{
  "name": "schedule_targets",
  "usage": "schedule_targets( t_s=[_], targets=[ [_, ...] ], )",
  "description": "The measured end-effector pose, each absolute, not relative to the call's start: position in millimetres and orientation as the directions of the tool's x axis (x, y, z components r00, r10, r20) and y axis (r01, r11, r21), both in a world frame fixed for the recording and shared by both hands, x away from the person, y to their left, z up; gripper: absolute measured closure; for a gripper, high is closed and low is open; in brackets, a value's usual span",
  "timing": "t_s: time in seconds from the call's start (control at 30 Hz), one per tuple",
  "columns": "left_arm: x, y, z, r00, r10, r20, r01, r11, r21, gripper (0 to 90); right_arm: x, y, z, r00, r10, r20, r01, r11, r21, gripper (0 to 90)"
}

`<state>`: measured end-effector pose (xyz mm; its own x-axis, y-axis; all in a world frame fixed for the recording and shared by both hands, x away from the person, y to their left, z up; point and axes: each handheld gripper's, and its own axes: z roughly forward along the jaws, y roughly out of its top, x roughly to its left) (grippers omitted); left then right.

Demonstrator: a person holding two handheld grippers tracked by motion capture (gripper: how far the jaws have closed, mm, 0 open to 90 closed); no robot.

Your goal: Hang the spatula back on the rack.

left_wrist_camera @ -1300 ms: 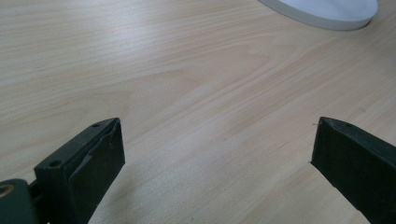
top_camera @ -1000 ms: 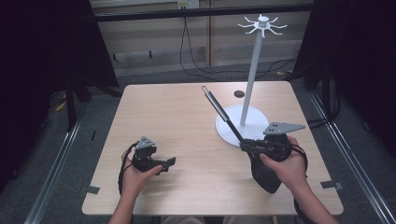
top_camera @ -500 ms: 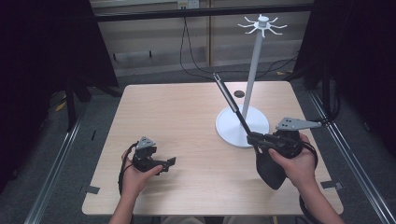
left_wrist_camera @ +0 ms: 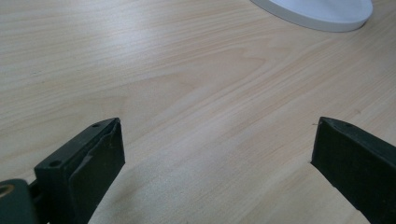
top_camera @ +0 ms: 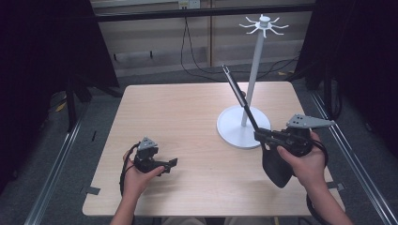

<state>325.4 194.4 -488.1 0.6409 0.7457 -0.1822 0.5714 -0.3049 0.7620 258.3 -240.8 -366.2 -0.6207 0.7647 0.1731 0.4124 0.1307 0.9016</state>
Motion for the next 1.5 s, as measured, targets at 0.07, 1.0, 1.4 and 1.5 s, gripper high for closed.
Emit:
schedule_targets(
  t_s=[0.07,1.0,1.4,1.5],
  targets=[
    [325,194,-488,0.641,0.746,-0.183,0.572,-0.304,0.762,2.4,258,-242,-365,-0.618,0.768,0.171,0.413,0.132,0.901,76.1],
    [325,193,-487,0.641,0.746,-0.179,0.57,-0.307,0.762,2.4,239,-270,-335,-0.597,0.787,0.152,0.36,0.094,0.928,76.1],
    [326,192,-487,0.644,0.744,-0.178,0.567,-0.308,0.764,2.4,236,-278,-329,-0.58,0.803,0.142,0.339,0.079,0.938,76.1],
    [326,192,-488,0.643,0.746,-0.176,0.568,-0.31,0.762,2.4,236,-279,-328,-0.574,0.806,0.143,0.336,0.073,0.939,76.1]
  ],
)
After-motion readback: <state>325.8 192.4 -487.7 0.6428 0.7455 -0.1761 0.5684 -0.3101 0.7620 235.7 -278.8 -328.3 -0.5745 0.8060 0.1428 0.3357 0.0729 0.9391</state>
